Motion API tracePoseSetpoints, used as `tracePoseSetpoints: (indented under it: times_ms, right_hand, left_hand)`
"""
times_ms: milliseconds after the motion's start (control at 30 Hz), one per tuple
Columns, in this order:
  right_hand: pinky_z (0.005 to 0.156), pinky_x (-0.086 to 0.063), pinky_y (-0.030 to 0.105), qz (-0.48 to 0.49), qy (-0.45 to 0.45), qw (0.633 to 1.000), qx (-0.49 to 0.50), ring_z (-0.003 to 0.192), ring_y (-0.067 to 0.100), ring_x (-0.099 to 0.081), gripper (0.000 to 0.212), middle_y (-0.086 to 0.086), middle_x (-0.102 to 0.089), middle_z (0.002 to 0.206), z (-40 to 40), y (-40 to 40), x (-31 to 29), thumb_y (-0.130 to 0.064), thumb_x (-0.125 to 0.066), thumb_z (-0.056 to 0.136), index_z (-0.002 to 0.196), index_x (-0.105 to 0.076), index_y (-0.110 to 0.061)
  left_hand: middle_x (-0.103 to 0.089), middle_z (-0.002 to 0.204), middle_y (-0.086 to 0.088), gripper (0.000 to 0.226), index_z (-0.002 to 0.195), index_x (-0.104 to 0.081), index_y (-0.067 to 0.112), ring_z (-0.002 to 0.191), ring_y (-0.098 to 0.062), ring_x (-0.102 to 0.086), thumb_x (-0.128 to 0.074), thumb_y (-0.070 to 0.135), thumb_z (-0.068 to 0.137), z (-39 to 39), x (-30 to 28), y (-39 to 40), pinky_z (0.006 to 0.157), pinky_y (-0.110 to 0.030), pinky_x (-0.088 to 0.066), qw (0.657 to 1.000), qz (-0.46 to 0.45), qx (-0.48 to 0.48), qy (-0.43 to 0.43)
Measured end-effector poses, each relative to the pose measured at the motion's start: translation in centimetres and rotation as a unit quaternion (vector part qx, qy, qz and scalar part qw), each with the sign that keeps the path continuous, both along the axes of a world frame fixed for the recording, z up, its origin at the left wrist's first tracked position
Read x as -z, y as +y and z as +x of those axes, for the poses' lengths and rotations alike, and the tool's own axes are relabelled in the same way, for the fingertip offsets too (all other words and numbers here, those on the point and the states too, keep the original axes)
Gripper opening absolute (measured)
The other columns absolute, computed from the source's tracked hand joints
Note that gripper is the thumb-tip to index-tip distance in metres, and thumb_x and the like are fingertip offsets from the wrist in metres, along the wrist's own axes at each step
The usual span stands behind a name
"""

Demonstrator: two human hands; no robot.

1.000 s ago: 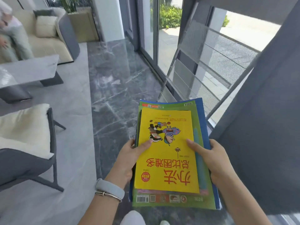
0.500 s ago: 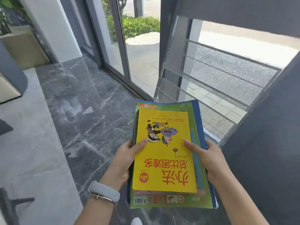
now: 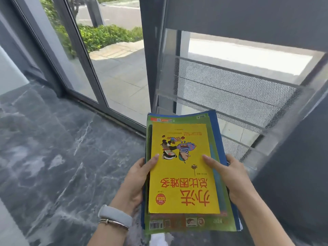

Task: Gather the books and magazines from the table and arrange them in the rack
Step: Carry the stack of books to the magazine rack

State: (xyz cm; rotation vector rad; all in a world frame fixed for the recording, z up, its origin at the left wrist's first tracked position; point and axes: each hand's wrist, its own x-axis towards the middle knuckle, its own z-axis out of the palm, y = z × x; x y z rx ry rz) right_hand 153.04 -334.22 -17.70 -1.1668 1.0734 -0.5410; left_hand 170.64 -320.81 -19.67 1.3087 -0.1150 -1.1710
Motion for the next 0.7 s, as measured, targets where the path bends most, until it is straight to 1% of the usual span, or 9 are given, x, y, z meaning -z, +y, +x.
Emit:
tracePoseSetpoints:
  times_ms: [67, 133, 200, 300, 400, 500, 567, 633, 700]
  right_hand:
    - [0.06, -0.055, 0.03, -0.005, -0.005, 1.0, 0.007, 0.064, 0.014, -0.068, 0.034, 0.0, -0.067, 0.082, 2.8, -1.5, -0.2, -0.025, -0.075, 0.067, 0.093, -0.055, -0.015]
    - [0.081, -0.055, 0.046, -0.004, -0.009, 1.0, 0.013, 0.084, 0.024, -0.069, 0.061, 0.006, -0.07, 0.097, 5.6, -2.8, -0.8, -0.039, -0.077, 0.055, 0.105, -0.056, -0.013]
    - [0.088, -0.051, 0.052, -0.009, -0.004, 0.999, 0.036, 0.092, 0.028, -0.068, 0.07, 0.008, -0.069, 0.106, 7.7, -4.2, -1.3, -0.047, -0.077, 0.051, 0.11, -0.055, -0.016]
    - [0.076, -0.056, 0.044, -0.02, -0.008, 0.999, 0.048, 0.085, 0.025, -0.07, 0.046, 0.01, -0.07, 0.104, 10.2, -5.9, -1.9, -0.036, -0.073, 0.066, 0.104, -0.052, -0.022]
    - [0.076, -0.056, 0.048, -0.035, -0.004, 0.996, 0.08, 0.085, 0.027, -0.07, 0.065, 0.01, -0.067, 0.109, 12.5, -7.4, -1.9, -0.04, -0.071, 0.064, 0.122, -0.041, -0.034]
    - [0.071, -0.057, 0.052, -0.07, -0.009, 0.99, 0.119, 0.088, 0.031, -0.07, 0.059, 0.009, -0.055, 0.128, 14.7, -8.0, -2.2, -0.04, -0.07, 0.069, 0.114, -0.038, -0.061]
    - [0.06, -0.06, 0.04, -0.078, -0.011, 0.987, 0.138, 0.078, 0.019, -0.072, 0.051, 0.005, -0.047, 0.132, 16.0, -8.4, -2.2, -0.031, -0.067, 0.077, 0.115, -0.042, -0.055]
    - [0.044, -0.052, 0.019, -0.08, -0.009, 0.983, 0.166, 0.055, -0.007, -0.065, 0.044, -0.005, -0.049, 0.114, 17.5, -8.9, -1.9, -0.021, -0.063, 0.082, 0.121, -0.047, -0.034]
    - [0.037, -0.045, 0.012, -0.078, 0.004, 0.98, 0.181, 0.045, -0.014, -0.058, 0.041, -0.012, -0.048, 0.096, 19.0, -9.2, -2.3, -0.018, -0.064, 0.081, 0.119, -0.048, -0.024]
  left_hand:
    - [-0.07, 0.103, -0.021, 0.065, 0.116, -0.052, 0.005, 0.09, -0.037, -0.067, -0.071, 0.032, 0.061, 3.2, -0.3, -2.2, 0.08, -0.054, -0.054, 1.0, -0.002, 0.015, -0.008]
    - [-0.072, 0.101, -0.019, 0.064, 0.118, -0.051, 0.007, 0.086, -0.034, -0.069, -0.071, 0.031, 0.062, 6.1, -0.7, -4.3, 0.076, -0.052, -0.056, 0.999, -0.015, 0.033, -0.008]
    - [-0.071, 0.103, -0.018, 0.064, 0.118, -0.05, 0.01, 0.091, -0.036, -0.068, -0.071, 0.032, 0.062, 8.6, -0.9, -6.2, 0.081, -0.056, -0.053, 0.998, -0.017, 0.055, -0.002]
    - [-0.071, 0.104, -0.018, 0.065, 0.117, -0.049, 0.013, 0.095, -0.038, -0.066, -0.072, 0.033, 0.06, 11.5, -1.4, -8.7, 0.086, -0.059, -0.049, 0.997, -0.028, 0.077, 0.006]
    - [-0.073, 0.1, -0.016, 0.059, 0.114, -0.05, 0.017, 0.088, -0.035, -0.068, -0.07, 0.035, 0.061, 14.7, -1.5, -11.6, 0.081, -0.055, -0.053, 0.993, -0.027, 0.113, 0.003]
    - [-0.074, 0.095, -0.014, 0.056, 0.113, -0.05, 0.018, 0.081, -0.031, -0.07, -0.068, 0.034, 0.062, 17.3, -1.2, -14.2, 0.072, -0.05, -0.057, 0.987, -0.026, 0.155, 0.007]
    - [-0.074, 0.095, -0.014, 0.056, 0.114, -0.051, 0.018, 0.079, -0.031, -0.071, -0.068, 0.033, 0.063, 18.9, -1.1, -15.6, 0.067, -0.047, -0.058, 0.983, -0.026, 0.179, 0.014]
    - [-0.073, 0.097, -0.016, 0.056, 0.116, -0.052, 0.016, 0.081, -0.033, -0.07, -0.068, 0.033, 0.065, 20.8, -1.2, -17.0, 0.069, -0.048, -0.058, 0.977, -0.021, 0.212, 0.019]
    - [-0.072, 0.101, -0.019, 0.057, 0.116, -0.055, 0.013, 0.084, -0.035, -0.069, -0.068, 0.034, 0.065, 22.5, -1.5, -18.1, 0.072, -0.05, -0.057, 0.969, -0.014, 0.244, 0.02]
